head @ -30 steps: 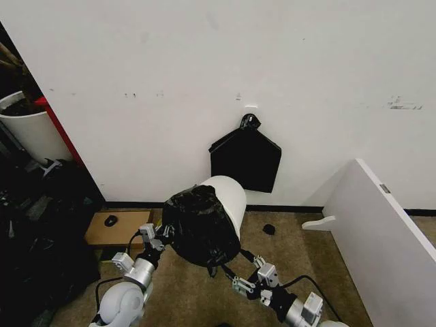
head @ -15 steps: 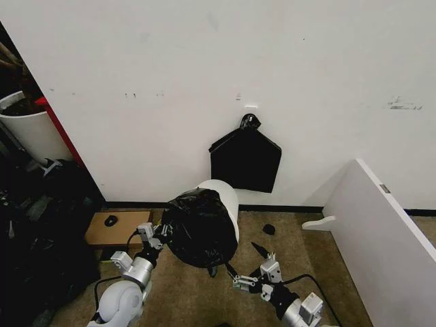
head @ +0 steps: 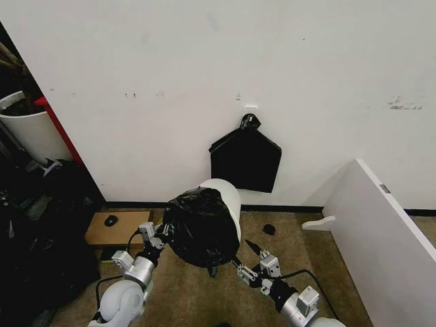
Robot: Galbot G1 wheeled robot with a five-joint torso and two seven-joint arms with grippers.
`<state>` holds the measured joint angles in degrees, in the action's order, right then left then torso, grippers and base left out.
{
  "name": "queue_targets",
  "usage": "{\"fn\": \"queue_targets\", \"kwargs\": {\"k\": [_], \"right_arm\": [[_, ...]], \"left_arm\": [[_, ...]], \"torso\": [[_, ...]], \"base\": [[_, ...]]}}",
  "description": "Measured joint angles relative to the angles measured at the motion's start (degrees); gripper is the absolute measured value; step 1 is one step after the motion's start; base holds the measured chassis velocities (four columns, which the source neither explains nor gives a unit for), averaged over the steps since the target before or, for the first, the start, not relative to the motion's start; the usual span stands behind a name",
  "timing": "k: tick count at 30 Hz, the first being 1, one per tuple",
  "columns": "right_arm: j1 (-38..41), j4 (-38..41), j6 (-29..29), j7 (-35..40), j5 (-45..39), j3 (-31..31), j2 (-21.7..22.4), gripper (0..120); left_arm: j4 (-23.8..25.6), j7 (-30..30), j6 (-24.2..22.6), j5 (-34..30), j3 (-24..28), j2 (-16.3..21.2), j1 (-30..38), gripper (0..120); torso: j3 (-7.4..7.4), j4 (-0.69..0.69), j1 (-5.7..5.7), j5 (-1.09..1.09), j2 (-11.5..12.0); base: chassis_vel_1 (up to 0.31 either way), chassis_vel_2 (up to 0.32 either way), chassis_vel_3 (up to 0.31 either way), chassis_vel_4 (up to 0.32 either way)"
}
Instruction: Place the garbage bag over the trash bin.
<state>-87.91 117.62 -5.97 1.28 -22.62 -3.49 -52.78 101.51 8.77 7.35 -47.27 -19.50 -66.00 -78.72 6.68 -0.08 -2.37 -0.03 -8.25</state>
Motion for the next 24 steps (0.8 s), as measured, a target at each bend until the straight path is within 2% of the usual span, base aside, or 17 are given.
{"fn": "queue_targets", "kwargs": {"k": [1, 7, 8, 13, 23, 24], "right_arm": [[0.0, 0.0, 0.0, 0.0, 0.0, 0.0, 0.0, 43], [-0.39, 0.26, -0.02, 0.02, 0.05, -0.19, 0.27, 17], [-0.39, 0.26, -0.02, 0.02, 0.05, -0.19, 0.27, 17], [-0.73, 0.69, -0.16, 0.1, 0.05, -0.28, 0.5, 1], [-1.12, 0.79, -0.48, 0.19, 0.31, -0.35, 0.68, 0], [-1.14, 0.81, -0.55, 0.19, 0.32, -0.38, 0.71, 5]], "left_arm": [[0.0, 0.0, 0.0, 0.0, 0.0, 0.0, 0.0, 0], [-0.22, 0.04, -0.06, 0.24, -0.06, -0.01, -0.01, 0], [-0.22, 0.04, -0.06, 0.24, -0.06, -0.01, -0.01, 0], [-0.5, 0.08, -0.07, 0.43, -0.16, -0.07, -0.04, 0], [-0.42, 0.07, -0.09, 0.64, -0.42, -0.09, -0.28, 0], [-0.37, 0.07, -0.09, 0.64, -0.47, -0.09, -0.36, 0]], "torso": [[0.0, 0.0, 0.0, 0.0, 0.0], [0.0, 0.0, 0.0, 0.0, 0.0], [0.0, 0.0, 0.0, 0.0, 0.0], [0.0, 0.0, 0.0, 0.0, 0.0], [0.0, -0.01, 0.0, 0.01, 0.0], [0.0, 0.0, 0.0, 0.01, 0.0]], "base": [[0.0, 0.0, 0.0, 0.0], [0.0, 0.0, 0.0, 0.0], [0.0, 0.0, 0.0, 0.0], [0.0, 0.0, 0.0, 0.0], [0.0, 0.0, 0.0, 0.0], [0.0, 0.0, 0.0, 0.0]]}}
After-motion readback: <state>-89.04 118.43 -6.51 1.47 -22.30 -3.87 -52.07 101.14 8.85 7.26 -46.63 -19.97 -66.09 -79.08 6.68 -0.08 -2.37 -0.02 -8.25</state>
